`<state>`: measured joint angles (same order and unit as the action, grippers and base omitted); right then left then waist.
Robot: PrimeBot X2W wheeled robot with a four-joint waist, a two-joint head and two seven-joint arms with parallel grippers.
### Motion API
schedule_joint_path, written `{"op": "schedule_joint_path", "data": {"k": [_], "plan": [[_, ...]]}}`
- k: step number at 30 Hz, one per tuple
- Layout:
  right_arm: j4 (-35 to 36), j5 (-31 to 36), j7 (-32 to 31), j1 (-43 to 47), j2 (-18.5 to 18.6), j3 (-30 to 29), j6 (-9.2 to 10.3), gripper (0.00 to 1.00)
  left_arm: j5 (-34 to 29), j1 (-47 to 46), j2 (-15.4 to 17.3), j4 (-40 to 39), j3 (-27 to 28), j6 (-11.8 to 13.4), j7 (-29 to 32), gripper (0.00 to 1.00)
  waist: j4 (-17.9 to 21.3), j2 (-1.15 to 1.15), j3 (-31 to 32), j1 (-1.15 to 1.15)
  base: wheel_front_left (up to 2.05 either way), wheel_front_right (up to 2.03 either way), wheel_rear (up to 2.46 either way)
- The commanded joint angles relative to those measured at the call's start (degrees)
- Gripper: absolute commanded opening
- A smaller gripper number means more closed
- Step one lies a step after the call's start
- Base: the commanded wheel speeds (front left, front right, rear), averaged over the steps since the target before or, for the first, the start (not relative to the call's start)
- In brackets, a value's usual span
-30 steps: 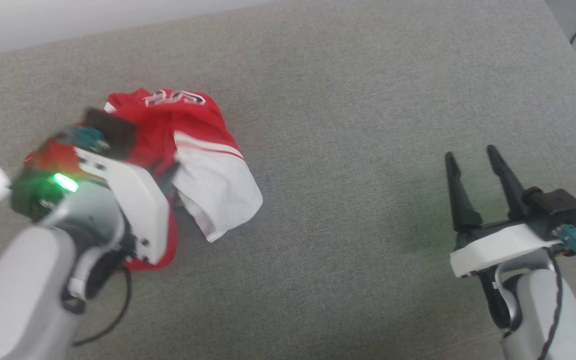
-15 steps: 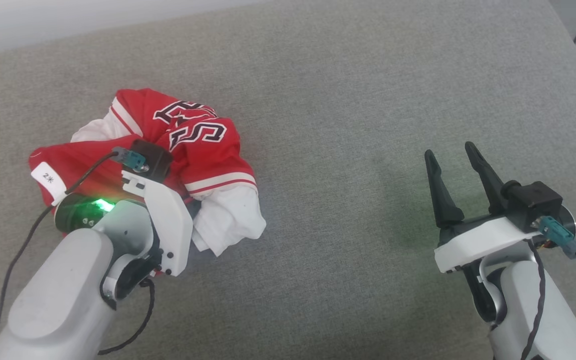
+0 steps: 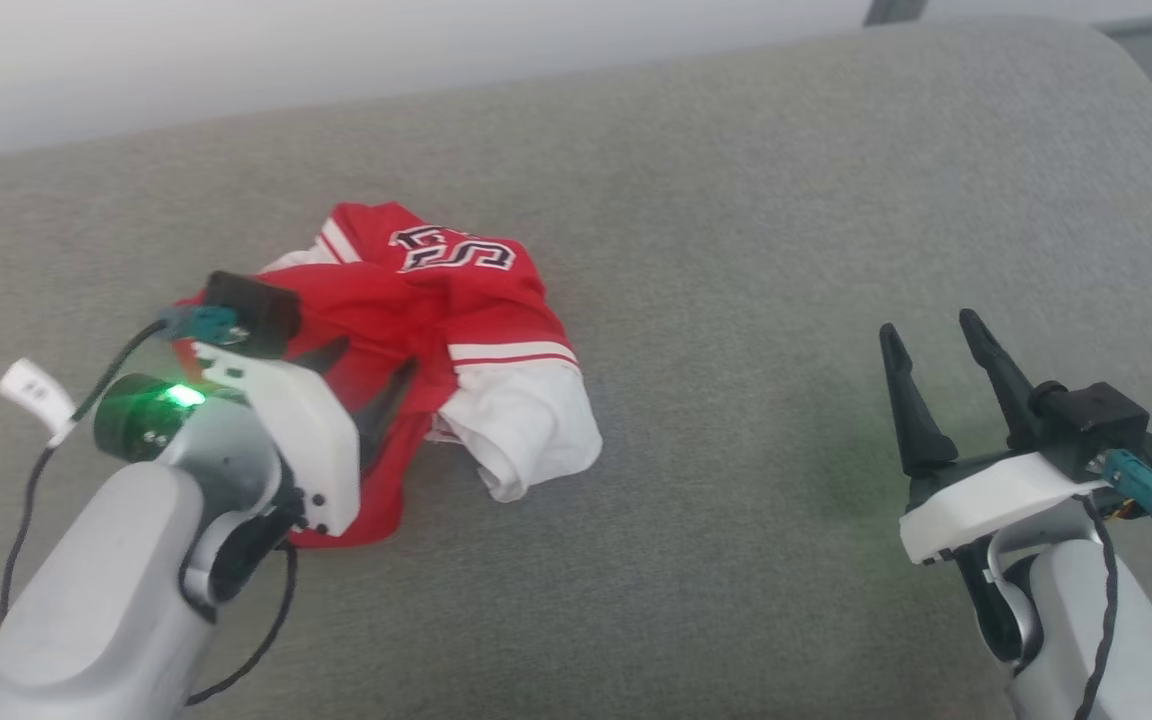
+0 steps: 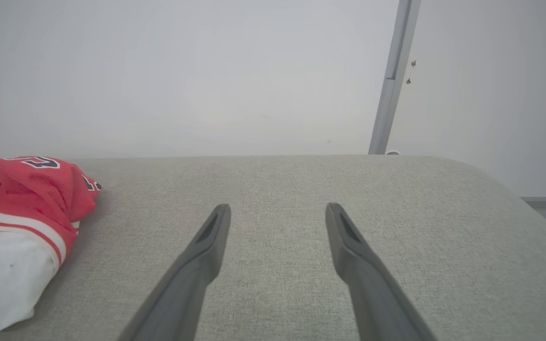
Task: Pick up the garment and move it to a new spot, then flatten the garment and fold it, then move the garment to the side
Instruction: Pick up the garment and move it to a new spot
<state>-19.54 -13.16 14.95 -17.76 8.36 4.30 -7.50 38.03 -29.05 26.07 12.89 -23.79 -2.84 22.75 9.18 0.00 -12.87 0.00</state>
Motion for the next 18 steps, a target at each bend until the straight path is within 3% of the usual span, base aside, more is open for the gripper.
{"op": "schedule_joint_path", "data": {"k": [1,18], "plan": [[-0.15,-0.38,0.27,0.56,0.31,0.03,0.02,1.0,-0.13,1.39,0.22,-0.01,0.8,-0.29,-1.92,1.0,-1.63,0.0,1.61,0.0,0.0,0.0,0.0],[0.22,-1.0,-0.6,4.11,2.32,-0.51,0.02,1.0,2.58,14.4,4.12,2.13,12.78,0.07,-26.57,1.0,-8.22,0.0,8.06,0.0,0.0,0.0,0.0]]}}
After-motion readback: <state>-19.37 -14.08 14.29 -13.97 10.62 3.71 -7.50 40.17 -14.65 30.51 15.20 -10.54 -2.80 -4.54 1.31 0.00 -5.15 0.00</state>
